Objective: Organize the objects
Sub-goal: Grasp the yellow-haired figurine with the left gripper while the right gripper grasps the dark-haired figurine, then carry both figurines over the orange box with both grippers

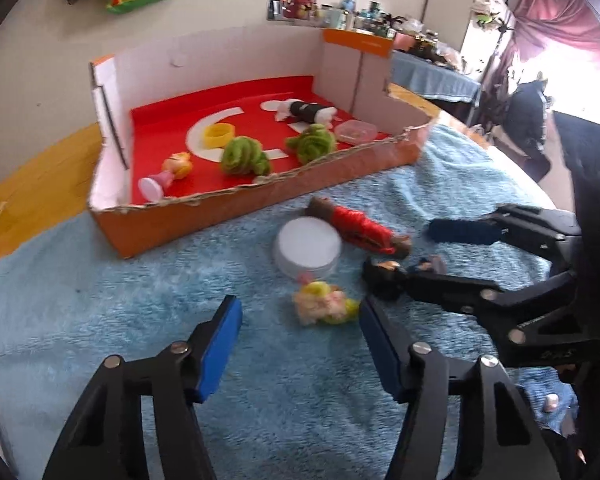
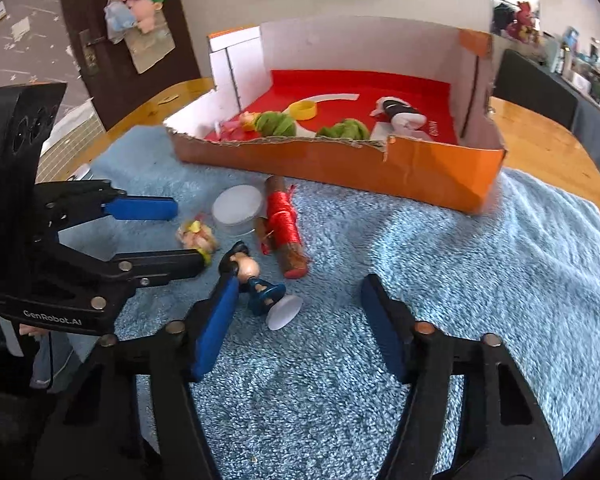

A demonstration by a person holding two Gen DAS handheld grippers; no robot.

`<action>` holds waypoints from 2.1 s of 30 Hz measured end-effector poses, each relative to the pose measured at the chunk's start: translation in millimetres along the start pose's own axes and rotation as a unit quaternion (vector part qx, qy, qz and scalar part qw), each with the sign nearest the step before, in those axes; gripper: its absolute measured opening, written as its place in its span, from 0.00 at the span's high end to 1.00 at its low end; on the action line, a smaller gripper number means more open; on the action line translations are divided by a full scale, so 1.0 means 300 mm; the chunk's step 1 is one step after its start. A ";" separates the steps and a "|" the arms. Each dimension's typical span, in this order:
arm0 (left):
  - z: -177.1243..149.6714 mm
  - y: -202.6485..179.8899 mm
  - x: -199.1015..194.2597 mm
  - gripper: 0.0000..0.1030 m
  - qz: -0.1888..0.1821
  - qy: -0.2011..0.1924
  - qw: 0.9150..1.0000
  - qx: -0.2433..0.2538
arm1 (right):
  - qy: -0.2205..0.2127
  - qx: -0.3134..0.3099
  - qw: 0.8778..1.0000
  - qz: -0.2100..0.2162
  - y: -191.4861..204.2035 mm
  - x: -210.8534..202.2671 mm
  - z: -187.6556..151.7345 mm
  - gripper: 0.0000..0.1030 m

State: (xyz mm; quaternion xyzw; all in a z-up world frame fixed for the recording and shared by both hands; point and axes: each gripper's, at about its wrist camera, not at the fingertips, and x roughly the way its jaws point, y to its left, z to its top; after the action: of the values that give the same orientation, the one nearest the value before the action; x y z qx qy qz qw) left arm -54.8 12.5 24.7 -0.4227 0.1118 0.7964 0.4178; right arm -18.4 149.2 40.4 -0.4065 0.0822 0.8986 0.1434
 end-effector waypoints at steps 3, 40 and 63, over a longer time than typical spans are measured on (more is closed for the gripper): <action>-0.002 -0.007 0.000 0.51 -0.006 -0.005 1.000 -0.001 | 0.000 -0.011 1.000 0.006 0.012 0.001 -0.003 0.60; 0.082 -0.052 -0.179 0.68 0.038 -0.086 0.996 -0.004 | -0.113 0.004 0.994 -0.009 0.018 -0.224 0.114 0.75; 0.139 -0.046 -0.207 0.68 0.043 -0.099 0.994 0.000 | -0.116 0.004 0.993 -0.022 -0.016 -0.219 0.169 0.75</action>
State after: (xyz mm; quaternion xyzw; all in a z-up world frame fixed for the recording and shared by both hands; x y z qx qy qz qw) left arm -50.2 7.8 100.5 -0.3365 0.0876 0.8516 0.3924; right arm -11.6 154.6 123.1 -0.3011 0.0591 0.9358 0.1736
